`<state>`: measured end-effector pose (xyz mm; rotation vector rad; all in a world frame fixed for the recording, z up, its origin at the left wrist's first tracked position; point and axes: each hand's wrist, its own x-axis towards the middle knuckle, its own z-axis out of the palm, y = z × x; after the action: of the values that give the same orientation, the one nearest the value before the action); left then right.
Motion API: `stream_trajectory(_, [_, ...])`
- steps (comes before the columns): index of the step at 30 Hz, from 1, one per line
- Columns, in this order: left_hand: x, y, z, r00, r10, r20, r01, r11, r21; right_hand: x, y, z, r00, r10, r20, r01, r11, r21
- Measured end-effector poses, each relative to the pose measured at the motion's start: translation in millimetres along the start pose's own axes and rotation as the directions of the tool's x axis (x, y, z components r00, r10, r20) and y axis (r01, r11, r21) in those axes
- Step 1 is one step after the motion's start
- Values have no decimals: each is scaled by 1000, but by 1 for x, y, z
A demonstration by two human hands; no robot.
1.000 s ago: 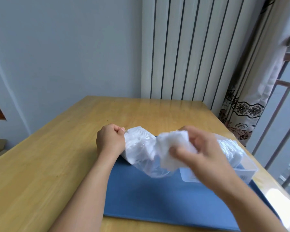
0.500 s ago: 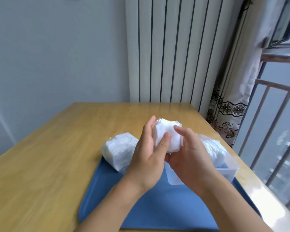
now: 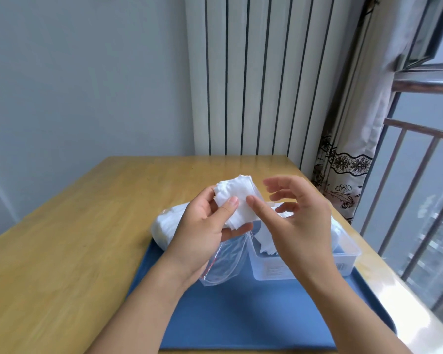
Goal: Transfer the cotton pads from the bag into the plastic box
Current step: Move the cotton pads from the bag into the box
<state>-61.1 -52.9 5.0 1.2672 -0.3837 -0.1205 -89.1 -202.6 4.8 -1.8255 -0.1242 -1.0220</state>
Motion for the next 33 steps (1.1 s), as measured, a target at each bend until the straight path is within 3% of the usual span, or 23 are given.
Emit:
stream_trajectory(7, [0, 0, 0, 998, -48, 46, 50, 998, -37, 0, 0, 0, 997, -35, 71, 39, 998, -49])
stream_trajectory(11, [0, 1, 0, 995, -68, 71, 74, 993, -96, -1, 3, 2, 994, 56, 94, -50, 996, -71])
stream_trajectory(15, [2, 1, 1, 994, -94, 48, 101, 978, -181, 1, 5, -1, 974, 178, 142, -183, 983, 23])
stream_trajectory(22, [3, 1, 2, 989, -140, 54, 150, 944, -294, 2, 0, -1, 967, 204, 156, -221, 969, 107])
stream_trajectory(28, [3, 2, 1, 989, -134, 65, 147, 953, -265, 3, -2, -4, 949, 261, 177, -293, 937, 188])
stream_trajectory(33, [2, 1, 2, 991, -96, 99, 114, 972, -205, 2, 0, -3, 952, 247, 182, -274, 952, 139])
